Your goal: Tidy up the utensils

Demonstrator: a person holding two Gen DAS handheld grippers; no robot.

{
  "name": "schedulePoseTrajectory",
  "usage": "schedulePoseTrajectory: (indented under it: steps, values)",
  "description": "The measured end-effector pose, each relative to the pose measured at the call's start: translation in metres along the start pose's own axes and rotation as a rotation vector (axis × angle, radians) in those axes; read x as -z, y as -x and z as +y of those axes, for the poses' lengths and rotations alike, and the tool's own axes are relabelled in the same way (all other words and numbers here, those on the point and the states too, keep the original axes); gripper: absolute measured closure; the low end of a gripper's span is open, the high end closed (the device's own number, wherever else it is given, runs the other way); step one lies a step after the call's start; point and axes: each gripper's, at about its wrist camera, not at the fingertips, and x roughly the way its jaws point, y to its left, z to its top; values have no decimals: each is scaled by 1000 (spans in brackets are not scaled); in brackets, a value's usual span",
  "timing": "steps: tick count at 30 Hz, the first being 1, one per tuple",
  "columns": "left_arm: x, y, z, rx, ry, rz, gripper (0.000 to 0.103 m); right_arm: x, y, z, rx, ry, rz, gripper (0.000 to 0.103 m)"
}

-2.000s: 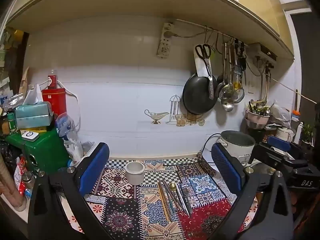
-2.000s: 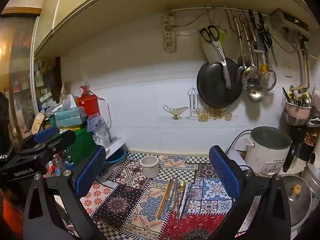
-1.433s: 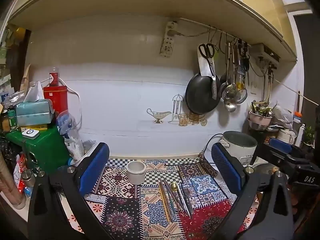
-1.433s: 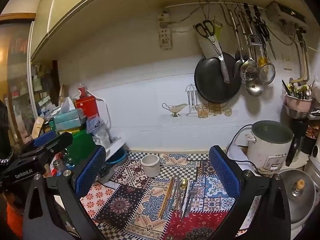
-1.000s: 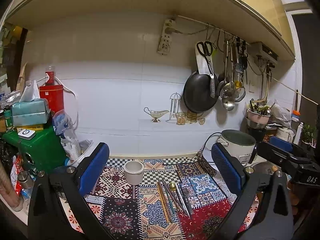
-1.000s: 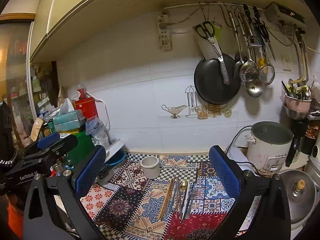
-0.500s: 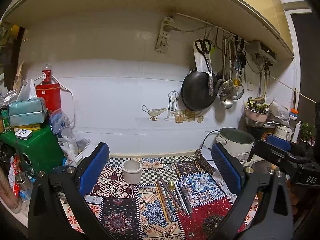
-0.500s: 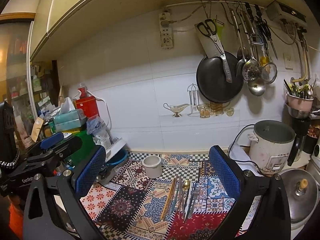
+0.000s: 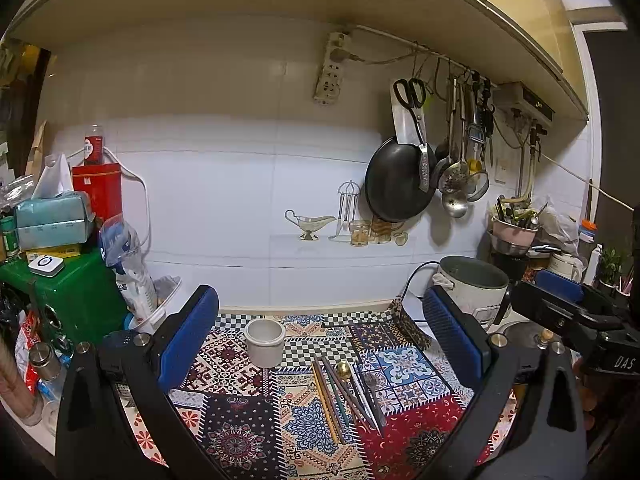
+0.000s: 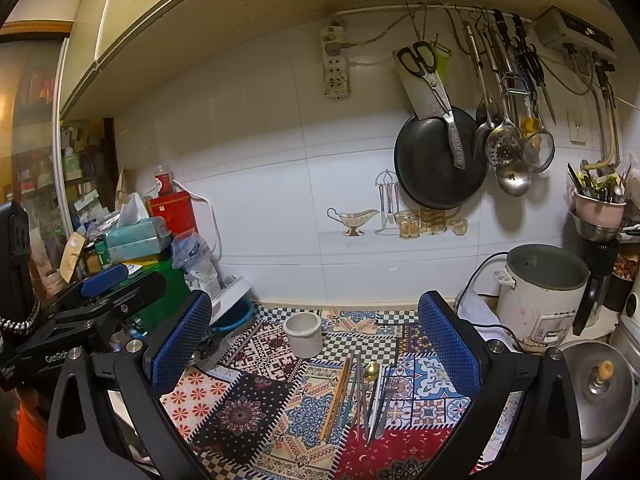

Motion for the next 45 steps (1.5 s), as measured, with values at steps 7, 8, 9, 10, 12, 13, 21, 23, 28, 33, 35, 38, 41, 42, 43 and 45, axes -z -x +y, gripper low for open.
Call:
schedulePoseTrajectory:
  steps: [7,8,9,10,12,13,21,23,28,33,35,38,41,42,43,45]
  values:
    - [0,0,-1,-2,0,-1,0,-1,-4,2,6,4,4,0]
    - [0,-1,1,-2,1,-1,0,0,-3,2,6,4,3,0]
    - [0,-1,1,-2,1,0,0,0,-3,2,5,4,3,0]
    - [0,-1,1,-2,2,0,0,-1,-4,3,7,4,4,0]
    - [-1,-2,4,-1,6,1,0,-1,-4,3,7,5,3,0]
    - [-1,-3,6,-1,9,1,0,-1,-5,2,9,6,4,0]
    - [0,-11,17,2,26,10,0,-1,-16,3,17,14,20,0]
    - [1,-15,18,0,28,15,0,-1,-21,2,21,15,28,0]
    - [6,-29,22,-14,38,36,0,3,-33,-2,31,13,62,0]
    - [16,-54,23,-23,43,88,0,13,-54,-16,65,0,126,0]
    - [23,-68,23,-37,49,116,0,19,-65,-24,84,-5,161,0]
    - [35,-92,26,-43,69,174,0,33,-86,-40,108,-23,237,0]
    - [50,-120,28,-54,77,237,0,46,-104,-55,132,-40,311,0]
    - [55,-129,29,-62,78,257,0,51,-111,-60,144,-44,337,0]
    - [61,-139,30,-73,79,282,0,57,-117,-66,153,-50,360,0]
    - [75,-160,33,-92,83,332,0,68,-130,-76,176,-59,413,0]
